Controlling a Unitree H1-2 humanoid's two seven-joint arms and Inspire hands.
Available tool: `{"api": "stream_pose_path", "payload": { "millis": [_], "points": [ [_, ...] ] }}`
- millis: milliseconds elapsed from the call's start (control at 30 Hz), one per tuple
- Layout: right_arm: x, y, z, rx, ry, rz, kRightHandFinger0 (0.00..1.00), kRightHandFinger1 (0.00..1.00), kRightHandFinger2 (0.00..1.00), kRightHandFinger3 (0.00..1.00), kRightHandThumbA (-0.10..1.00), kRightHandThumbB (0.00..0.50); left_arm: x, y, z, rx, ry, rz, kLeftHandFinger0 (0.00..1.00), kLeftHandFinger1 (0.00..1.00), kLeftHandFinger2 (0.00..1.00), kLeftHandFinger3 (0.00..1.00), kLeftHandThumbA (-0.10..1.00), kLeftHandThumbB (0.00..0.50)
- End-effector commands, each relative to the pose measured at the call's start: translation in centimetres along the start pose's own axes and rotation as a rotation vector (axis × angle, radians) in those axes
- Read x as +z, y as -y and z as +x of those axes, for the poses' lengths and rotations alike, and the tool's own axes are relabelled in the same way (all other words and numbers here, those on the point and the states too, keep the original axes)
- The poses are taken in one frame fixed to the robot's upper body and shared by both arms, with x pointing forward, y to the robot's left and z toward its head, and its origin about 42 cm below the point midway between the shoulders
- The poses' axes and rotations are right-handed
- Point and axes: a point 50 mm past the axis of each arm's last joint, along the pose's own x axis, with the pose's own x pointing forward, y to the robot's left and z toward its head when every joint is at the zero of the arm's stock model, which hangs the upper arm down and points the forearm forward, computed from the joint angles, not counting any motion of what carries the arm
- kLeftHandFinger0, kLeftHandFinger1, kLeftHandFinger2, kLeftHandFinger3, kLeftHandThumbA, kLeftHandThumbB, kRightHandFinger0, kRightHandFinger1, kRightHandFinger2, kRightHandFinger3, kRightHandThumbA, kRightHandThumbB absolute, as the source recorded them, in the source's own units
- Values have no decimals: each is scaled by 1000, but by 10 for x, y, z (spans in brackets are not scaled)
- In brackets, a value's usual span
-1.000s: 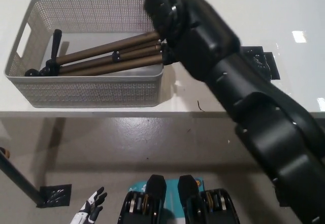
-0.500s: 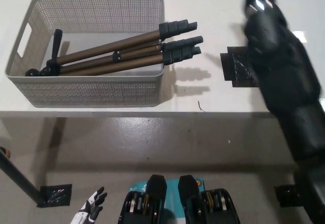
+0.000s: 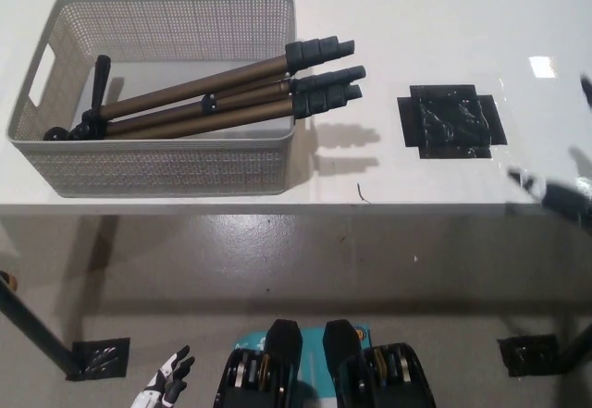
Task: The robot uses its right hand to pick the tripod on the desk and places it into a rectangular container on the left.
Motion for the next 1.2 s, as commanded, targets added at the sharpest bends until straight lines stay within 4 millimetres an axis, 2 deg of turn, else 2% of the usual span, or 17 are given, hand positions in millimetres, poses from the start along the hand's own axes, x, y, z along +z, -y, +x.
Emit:
{"api": "stream_pose_path", "payload": {
  "millis": [0,33,67,133,200,267,367,400,467,533,667,800,867,900,967,1000,1167],
  "points": [
    [130,43,-145,-76,639,594,1000,1000,1000,1000,1000,431,10,-4,-2,19,55,47,1000,1000,1000,1000,1000,159],
    [122,30,-149,-79,589,563,1000,1000,1000,1000,1000,431,10,-4,-2,17,56,45,1000,1000,1000,1000,1000,161],
    [108,12,-154,-48,542,544,1000,1000,1000,1000,1000,383,11,-3,-1,14,53,33,1000,1000,1000,1000,1000,171],
    [99,-8,-159,2,469,555,1000,1000,1000,1000,1000,402,12,-4,1,11,60,36,1000,1000,1000,1000,1000,169],
    [85,-40,-167,81,383,588,1000,1000,1000,1000,1000,375,15,-6,8,16,74,45,1000,1000,1000,1000,1000,166],
    [73,-58,-169,106,342,584,1000,1000,1000,1000,1000,345,17,-8,12,21,86,45,1000,1000,1000,1000,1000,172],
    [49,-81,-171,156,244,585,1000,1000,1000,1000,1000,364,18,-9,17,27,94,50,1000,1000,1000,1000,1000,182],
    [37,-92,-173,176,201,578,1000,1000,1000,1000,1000,379,18,-8,14,32,101,38,1000,1000,1000,1000,1000,162],
    [25,-101,-175,198,149,569,1000,1000,1000,1000,1000,380,17,-6,11,34,90,31,1000,1000,1000,1000,1000,173],
    [10,-114,-170,228,99,558,1000,1000,1000,1000,1000,398,22,-8,18,40,97,33,1000,1000,1000,1000,1000,171],
    [-6,-123,-176,262,37,545,1000,1000,1000,1000,1000,363,19,-8,15,42,104,25,1000,1000,1000,1000,1000,157],
    [-25,-133,-182,310,-35,547,1000,1000,1000,1000,1000,292,20,-5,14,47,110,8,1000,1000,1000,1000,1000,161],
    [-29,-134,-182,312,-55,556,1000,1000,1000,1000,1000,277,20,-5,15,52,116,8,1000,1000,1000,1000,1000,158],
    [-35,-136,-182,311,-77,557,1000,1000,1000,1000,1000,242,22,-5,15,54,122,4,1000,1000,1000,1000,1000,172],
    [-39,-134,-186,315,-94,574,1000,1000,1000,1000,1000,231,23,-4,13,54,123,2,1000,1000,1000,1000,1000,178],
    [-41,-134,-186,313,-98,577,1000,1000,1000,1000,1000,247,24,-4,13,54,124,0,1000,1000,1000,1000,1000,187],
    [-46,-135,-185,322,-116,593,1000,1000,1000,1000,1000,265,30,-7,16,64,145,-19,1000,1000,1000,1000,1000,203]
  ]
}}
